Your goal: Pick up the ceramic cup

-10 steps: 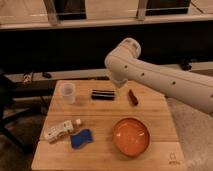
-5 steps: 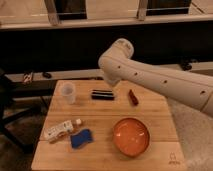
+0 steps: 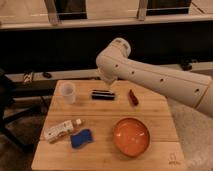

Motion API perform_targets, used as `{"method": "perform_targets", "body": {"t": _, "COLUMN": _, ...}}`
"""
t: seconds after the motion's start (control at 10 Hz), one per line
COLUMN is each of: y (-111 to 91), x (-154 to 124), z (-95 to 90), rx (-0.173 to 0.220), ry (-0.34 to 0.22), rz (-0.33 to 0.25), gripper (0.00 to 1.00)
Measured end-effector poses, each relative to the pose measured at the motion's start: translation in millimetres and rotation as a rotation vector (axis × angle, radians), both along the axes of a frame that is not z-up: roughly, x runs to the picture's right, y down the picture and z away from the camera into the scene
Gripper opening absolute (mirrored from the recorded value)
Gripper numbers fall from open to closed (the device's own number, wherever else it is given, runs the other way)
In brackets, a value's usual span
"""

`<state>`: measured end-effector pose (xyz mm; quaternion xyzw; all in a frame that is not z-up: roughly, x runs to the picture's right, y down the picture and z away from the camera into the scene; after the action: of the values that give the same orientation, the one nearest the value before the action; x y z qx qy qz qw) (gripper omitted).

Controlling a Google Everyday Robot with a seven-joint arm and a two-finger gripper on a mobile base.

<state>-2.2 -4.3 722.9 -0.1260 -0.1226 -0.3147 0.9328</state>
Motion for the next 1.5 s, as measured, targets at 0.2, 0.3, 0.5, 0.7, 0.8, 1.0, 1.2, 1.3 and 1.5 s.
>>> {"method": "perform_targets", "body": {"t": 0.2, "y": -1.3, "x": -8.2, "z": 3.3, "rx": 0.006, "ry": -0.021, "rz": -0.021, "gripper": 0.8}}
{"method": "perform_targets", "body": {"t": 0.3, "y": -2.0, "x": -9.8, "z": 5.6, "rx": 0.01, "ry": -0.029, "rz": -0.03, "gripper": 0.8}}
{"method": "perform_targets", "body": {"t": 0.5, "y": -3.6, "x": -29.2, "z": 11.4, "rx": 0.014, "ry": -0.062, "rz": -0.064, "gripper": 0.8}}
{"method": "perform_targets", "body": {"t": 0.7, "y": -6.0, "x": -29.3, "z": 15.4, "rx": 0.019, "ry": -0.077, "rz": -0.083, "gripper": 0.8}}
{"method": "perform_targets", "body": {"t": 0.8, "y": -6.3, "x": -33.8, "z": 16.9, "rx": 0.019, "ry": -0.092, "rz": -0.096, "gripper": 0.8}}
{"method": "perform_targets", "body": {"t": 1.0, "y": -9.4, "x": -38.4, "z": 20.8, "rx": 0.021, "ry": -0.111, "rz": -0.112, "gripper": 0.8}}
{"method": "perform_targets", "body": {"t": 1.2, "y": -12.8, "x": -47.6, "z": 25.8, "rx": 0.023, "ry": -0.136, "rz": -0.137, "gripper": 0.8}}
{"method": "perform_targets", "body": {"t": 1.3, "y": -14.3, "x": -46.2, "z": 27.5, "rx": 0.023, "ry": -0.14, "rz": -0.143, "gripper": 0.8}}
{"method": "perform_targets", "body": {"t": 1.5, "y": -17.2, "x": -50.6, "z": 32.3, "rx": 0.024, "ry": -0.154, "rz": -0.16, "gripper": 0.8}}
